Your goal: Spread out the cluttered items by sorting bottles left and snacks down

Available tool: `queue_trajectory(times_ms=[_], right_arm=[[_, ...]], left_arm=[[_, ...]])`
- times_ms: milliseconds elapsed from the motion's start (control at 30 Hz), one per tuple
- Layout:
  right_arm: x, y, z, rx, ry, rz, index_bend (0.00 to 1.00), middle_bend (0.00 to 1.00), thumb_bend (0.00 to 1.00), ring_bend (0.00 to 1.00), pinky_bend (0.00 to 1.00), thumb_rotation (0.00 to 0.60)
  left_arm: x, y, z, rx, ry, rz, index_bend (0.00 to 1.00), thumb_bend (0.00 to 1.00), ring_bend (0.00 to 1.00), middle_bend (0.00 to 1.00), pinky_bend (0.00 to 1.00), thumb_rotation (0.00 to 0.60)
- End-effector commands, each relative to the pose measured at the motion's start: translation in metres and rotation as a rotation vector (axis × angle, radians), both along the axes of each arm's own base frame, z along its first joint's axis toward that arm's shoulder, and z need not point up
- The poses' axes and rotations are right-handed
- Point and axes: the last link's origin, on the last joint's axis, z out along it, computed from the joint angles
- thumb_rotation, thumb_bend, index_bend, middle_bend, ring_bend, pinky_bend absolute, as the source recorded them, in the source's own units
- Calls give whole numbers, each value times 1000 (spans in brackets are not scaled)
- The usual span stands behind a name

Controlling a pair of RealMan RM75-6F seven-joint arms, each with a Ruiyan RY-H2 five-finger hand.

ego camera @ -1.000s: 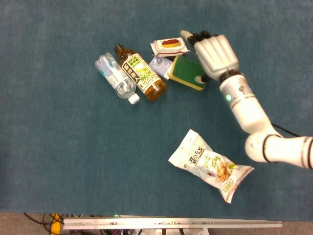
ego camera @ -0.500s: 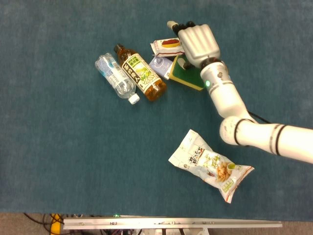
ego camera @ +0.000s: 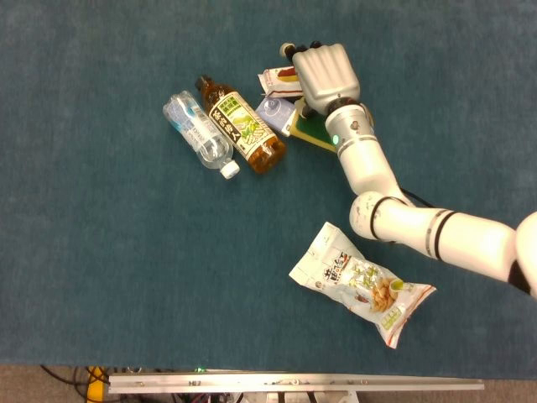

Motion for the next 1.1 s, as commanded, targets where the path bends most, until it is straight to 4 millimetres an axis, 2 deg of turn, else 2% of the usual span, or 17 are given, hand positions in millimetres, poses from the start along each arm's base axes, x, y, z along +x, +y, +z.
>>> queue_trajectory(times_ms=[33, 300, 500, 633, 900, 1100], right_arm=[[1, 0, -4, 3, 11, -3, 282, 371, 248, 302, 454, 600], [-1, -2, -8, -8, 40, -2, 379, 415, 245, 348, 502, 600], [-5, -1, -10, -29, 85, 1, 579, 494, 245, 447, 599, 600], [-8, -3, -9, -47, 103, -9, 659, 531, 248, 495, 639, 600], [-8, -2, -11, -68, 104, -13, 689, 549, 246, 523, 695, 600], [-9, 1, -4, -79, 83, 23, 696, 571, 243, 561, 743, 600]], left_arm=[[-1, -1, 0, 1, -1, 4, 202, 257, 55, 147, 161, 600], [-3, -1, 1, 3, -4, 8, 202, 257, 54, 147, 161, 600], [-4, -1, 0, 3, -6, 8, 202, 256, 54, 147, 162, 600], [-4, -2, 1, 3, -6, 7, 202, 256, 54, 147, 162, 600], [-3, -2, 1, 4, -12, 2, 202, 256, 54, 147, 161, 600], [-5, -4, 1, 6, -17, 5, 202, 256, 54, 147, 161, 600]])
